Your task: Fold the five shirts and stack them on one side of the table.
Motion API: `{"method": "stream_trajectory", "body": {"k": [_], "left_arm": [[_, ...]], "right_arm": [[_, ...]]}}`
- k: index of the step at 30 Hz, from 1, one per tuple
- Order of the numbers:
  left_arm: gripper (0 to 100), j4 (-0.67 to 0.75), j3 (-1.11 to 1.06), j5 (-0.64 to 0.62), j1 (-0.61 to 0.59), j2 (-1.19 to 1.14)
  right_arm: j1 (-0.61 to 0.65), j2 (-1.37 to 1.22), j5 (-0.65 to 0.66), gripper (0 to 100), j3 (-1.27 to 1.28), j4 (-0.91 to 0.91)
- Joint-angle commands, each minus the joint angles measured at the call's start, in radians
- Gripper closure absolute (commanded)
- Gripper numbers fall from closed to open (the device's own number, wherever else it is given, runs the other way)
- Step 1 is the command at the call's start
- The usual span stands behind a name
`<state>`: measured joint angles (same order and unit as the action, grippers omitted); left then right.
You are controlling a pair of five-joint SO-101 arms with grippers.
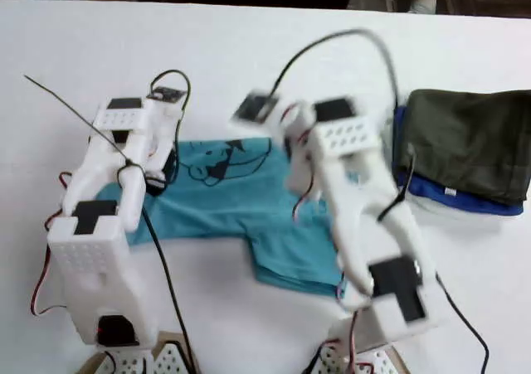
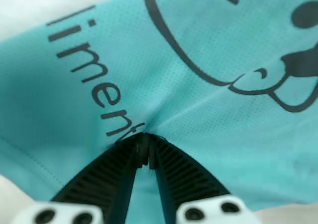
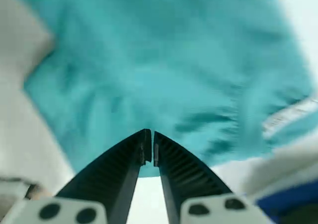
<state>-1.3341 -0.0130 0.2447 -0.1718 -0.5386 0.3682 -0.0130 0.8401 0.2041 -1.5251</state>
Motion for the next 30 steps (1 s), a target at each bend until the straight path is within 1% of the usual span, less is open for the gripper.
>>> {"method": "stream_trajectory", "body": {"k": [1, 2, 5, 7, 10, 16, 20, 26, 30], "left_arm": [[97, 0.038, 0.036, -0.002, -0.015, -0.018], [97, 0.038, 0.041, -0.002, -0.015, -0.02], [97, 0.038, 0.041, -0.002, -0.015, -0.02], [97, 0.038, 0.041, -0.002, -0.015, -0.02], [97, 0.038, 0.041, -0.002, -0.015, -0.02], [97, 0.038, 0.041, -0.002, -0.015, -0.02], [97, 0.038, 0.041, -0.002, -0.015, -0.02], [97, 0.038, 0.041, -0.002, -0.015, -0.02], [97, 0.038, 0.041, -0.002, -0.015, -0.02]], "right_arm": [[0.12, 0.171, 0.015, 95.7, 0.195, 0.004], [0.148, 0.191, 0.015, 92.7, 0.242, 0.004], [0.214, 0.216, 0.023, 79.9, 0.361, 0.018], [0.252, 0.214, 0.043, 76.3, 0.427, 0.03], [0.309, 0.214, 0.104, 78.5, 0.497, 0.047], [0.321, 0.213, 0.104, 78.4, 0.606, 0.188], [0.325, 0.213, 0.061, 77.3, 0.68, 0.257], [0.32, 0.211, 0.054, 77.1, 0.761, 0.369], [0.317, 0.203, -0.014, 77.2, 0.775, 0.421]]}}
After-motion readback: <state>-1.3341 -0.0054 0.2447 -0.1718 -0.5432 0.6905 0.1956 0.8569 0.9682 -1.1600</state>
